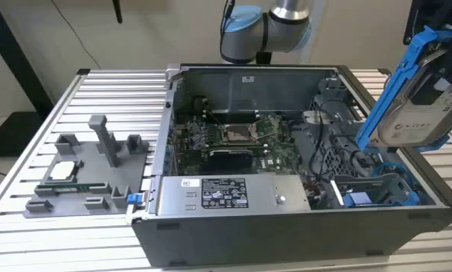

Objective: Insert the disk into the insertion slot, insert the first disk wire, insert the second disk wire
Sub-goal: 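Insert the disk into the insertion slot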

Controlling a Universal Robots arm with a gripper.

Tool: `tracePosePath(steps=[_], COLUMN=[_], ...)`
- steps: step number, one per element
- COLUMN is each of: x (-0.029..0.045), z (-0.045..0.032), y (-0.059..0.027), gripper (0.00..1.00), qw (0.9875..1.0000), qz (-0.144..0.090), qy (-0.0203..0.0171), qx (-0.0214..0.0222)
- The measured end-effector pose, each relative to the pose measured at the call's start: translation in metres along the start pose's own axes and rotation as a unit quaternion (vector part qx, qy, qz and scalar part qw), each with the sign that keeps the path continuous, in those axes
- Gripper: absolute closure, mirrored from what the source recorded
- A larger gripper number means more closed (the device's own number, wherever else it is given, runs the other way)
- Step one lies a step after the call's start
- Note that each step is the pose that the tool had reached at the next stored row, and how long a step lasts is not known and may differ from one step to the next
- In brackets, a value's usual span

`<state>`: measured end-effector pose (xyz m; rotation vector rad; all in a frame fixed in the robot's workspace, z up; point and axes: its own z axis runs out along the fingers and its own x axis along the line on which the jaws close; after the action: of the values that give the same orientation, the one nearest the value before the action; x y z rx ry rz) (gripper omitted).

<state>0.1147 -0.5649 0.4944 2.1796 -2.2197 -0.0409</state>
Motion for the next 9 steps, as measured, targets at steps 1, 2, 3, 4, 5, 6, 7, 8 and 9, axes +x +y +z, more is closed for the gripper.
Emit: tracePosePath(steps=[1,2,3,4,5,6,7,8,9], x=[0.0,0.0,0.0,0.0,0.0,0.0,0.0,0.0,0.0], z=[0.0,0.0,0.0,0.0,0.0002,0.0004,0.0008,0.0014,0.002], y=[0.0,0.0,0.0,0.0,0.0,0.0,0.0,-0.0001,-0.0001], gripper=[1.0,1.0,1.0,1.0,1.0,1.0,1.0,1.0,1.0], qw=[1.0,1.0,1.0,1.0,1.0,1.0,1.0,1.0,1.0], qz=[0.0,0.0,0.0,0.0,0.0,0.0,0.0,0.0,0.0], qy=[0.0,0.0,0.0,0.0001,0.0001,0.0,0.0,0.0,0.0], qx=[0.0,-0.0001,-0.0001,-0.0001,-0.0001,-0.0001,-0.0001,-0.0001,-0.0001])
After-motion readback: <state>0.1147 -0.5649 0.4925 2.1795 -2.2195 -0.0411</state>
